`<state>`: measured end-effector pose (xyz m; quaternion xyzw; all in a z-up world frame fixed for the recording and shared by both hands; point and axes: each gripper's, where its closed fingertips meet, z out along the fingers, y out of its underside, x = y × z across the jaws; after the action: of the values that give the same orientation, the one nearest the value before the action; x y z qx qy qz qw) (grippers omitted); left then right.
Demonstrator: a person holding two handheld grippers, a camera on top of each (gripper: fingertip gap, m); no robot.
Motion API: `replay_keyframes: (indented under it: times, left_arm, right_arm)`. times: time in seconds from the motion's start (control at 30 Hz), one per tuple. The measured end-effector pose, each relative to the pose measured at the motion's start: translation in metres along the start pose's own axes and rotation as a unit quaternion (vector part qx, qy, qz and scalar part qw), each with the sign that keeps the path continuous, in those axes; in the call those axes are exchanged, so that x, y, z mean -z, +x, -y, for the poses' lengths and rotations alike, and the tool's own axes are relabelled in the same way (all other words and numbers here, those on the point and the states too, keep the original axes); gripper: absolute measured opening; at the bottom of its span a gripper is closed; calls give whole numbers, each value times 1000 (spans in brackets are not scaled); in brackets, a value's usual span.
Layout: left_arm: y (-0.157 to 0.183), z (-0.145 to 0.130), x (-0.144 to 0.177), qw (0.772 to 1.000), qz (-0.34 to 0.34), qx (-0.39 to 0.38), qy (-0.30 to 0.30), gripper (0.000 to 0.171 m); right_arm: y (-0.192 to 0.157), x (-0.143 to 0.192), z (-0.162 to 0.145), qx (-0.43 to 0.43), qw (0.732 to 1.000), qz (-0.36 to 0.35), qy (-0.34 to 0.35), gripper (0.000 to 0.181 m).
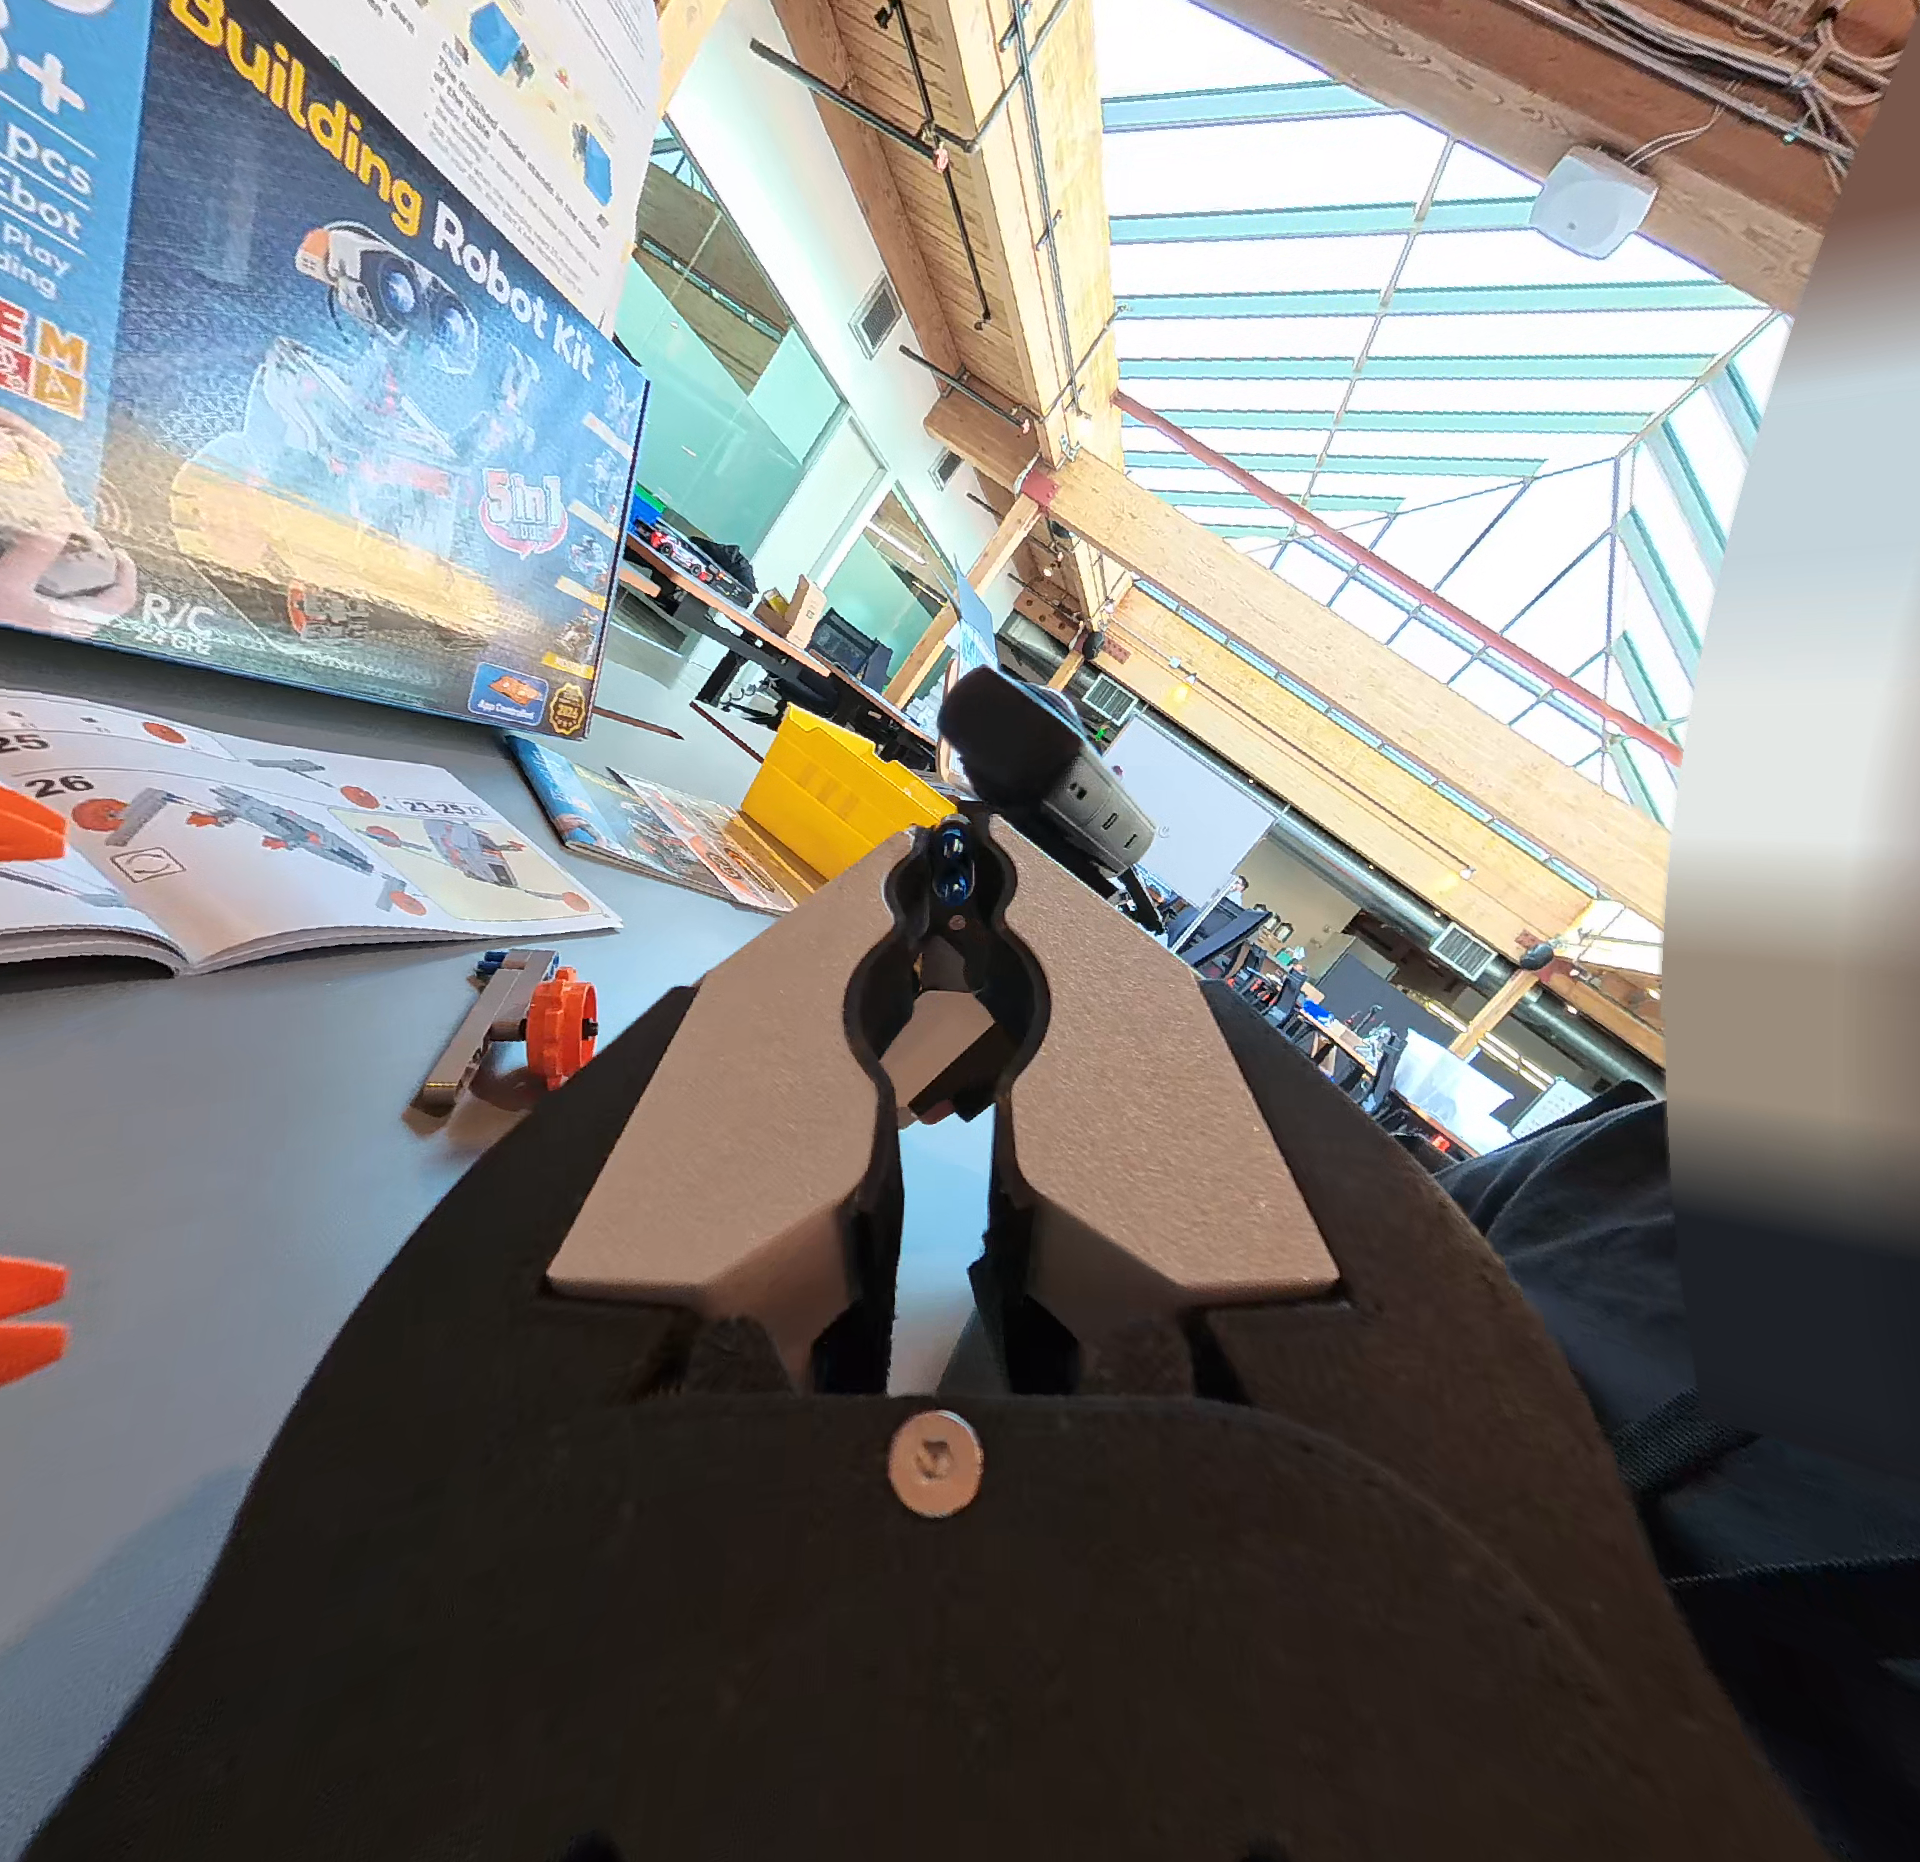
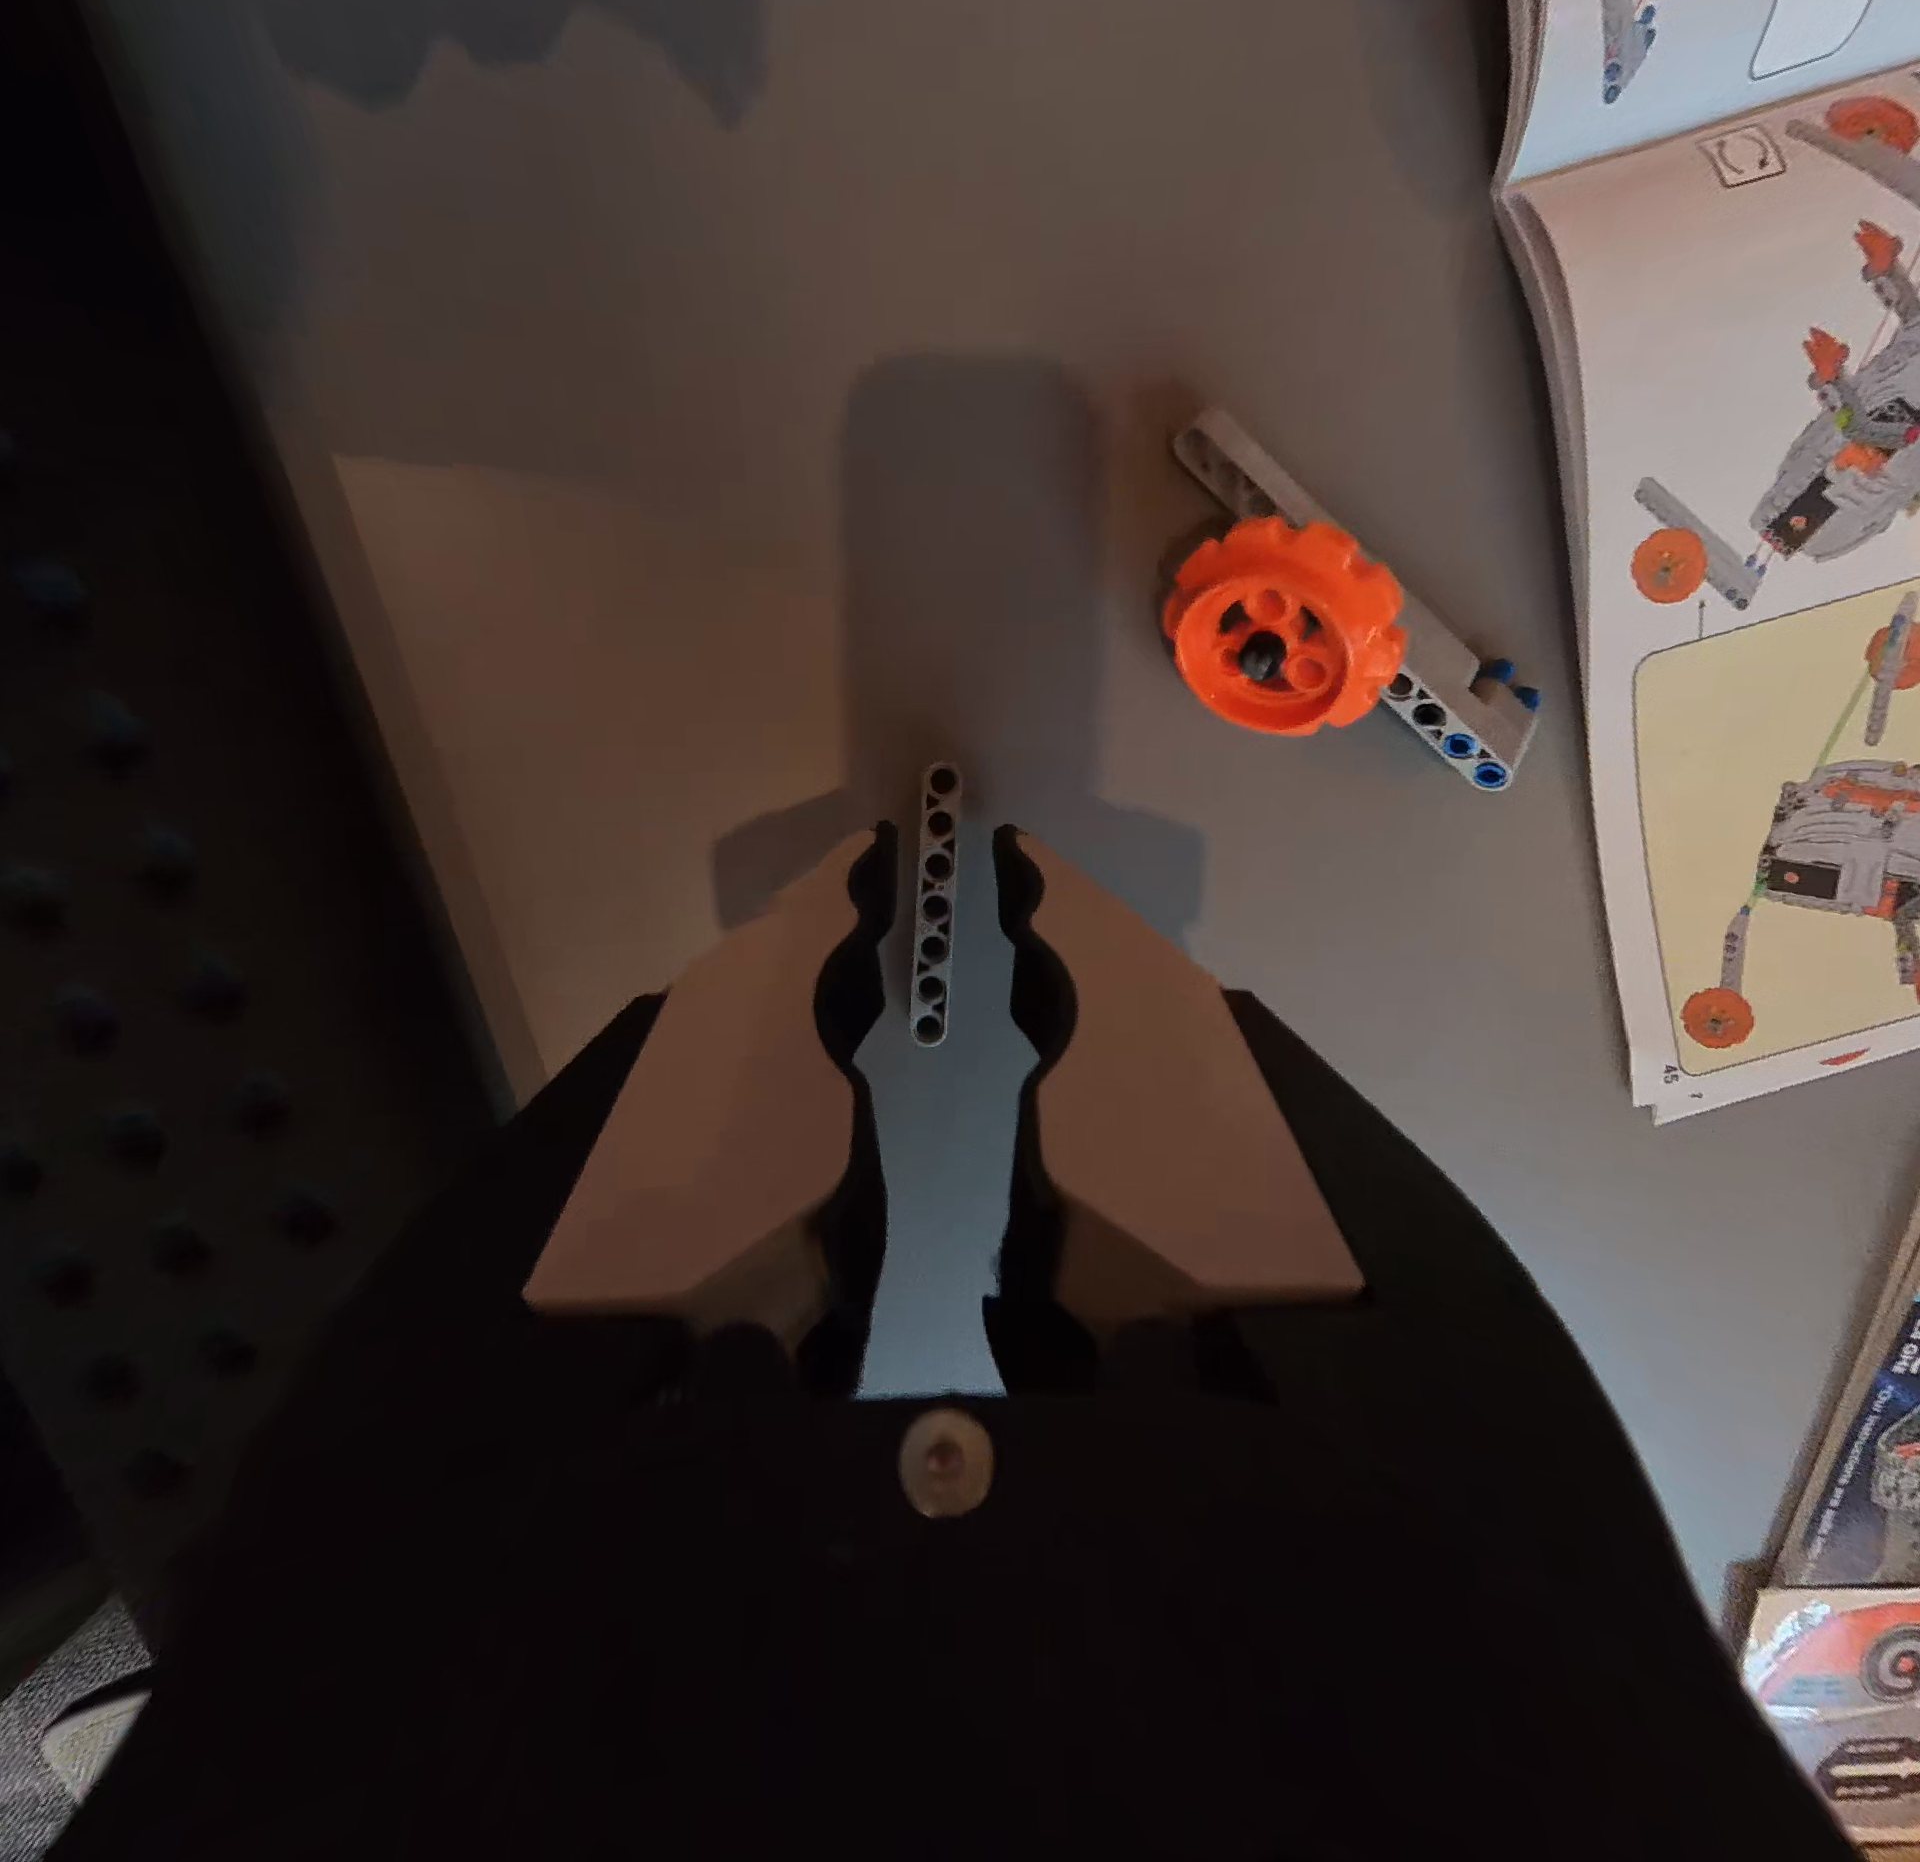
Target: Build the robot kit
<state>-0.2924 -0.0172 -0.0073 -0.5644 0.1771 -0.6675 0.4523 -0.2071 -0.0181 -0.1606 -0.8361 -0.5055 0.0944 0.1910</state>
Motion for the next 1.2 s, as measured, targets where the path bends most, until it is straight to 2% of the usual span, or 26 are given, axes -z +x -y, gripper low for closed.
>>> replay_keyframes:
  times: [0.43,0.47,0.53,0.6,0.63,0.7,0.77,0.87,0.93,1.2]
  left_arm:
    - [0,-5,-1,1000,-5,8,-13,5]
    - [0,-5,-1,1000,-5,10,-13,5]
    - [-1,-6,-1,1000,-8,18,-14,5]
    - [-1,-6,-1,999,-12,30,-14,5]
    - [-1,-6,-1,999,-14,36,-14,5]
    - [-2,-7,-2,999,-17,43,-16,5]
    - [-1,-9,-4,998,-20,47,-20,5]
    - [1,-14,-6,997,-31,58,-29,5]
    - [2,-14,-6,997,-35,64,-28,5]
    - [6,-11,-6,995,-54,80,-20,5]
  right_arm:
    - [-1,-5,6,-20,999,22,15,5]
    - [-3,-1,9,-25,999,31,29,5]
    - [-4,13,28,-48,992,47,106,5]
    - [-8,42,57,-94,963,99,231,5]
    - [-11,62,74,-122,934,138,305,5]
    - [-18,100,98,-170,857,233,428,4]
    - [-19,115,108,-212,794,299,484,5]
    - [-22,120,118,-257,728,375,513,4]
    - [-31,117,121,-259,716,411,501,4]
    - [-32,114,123,-264,714,403,508,4]
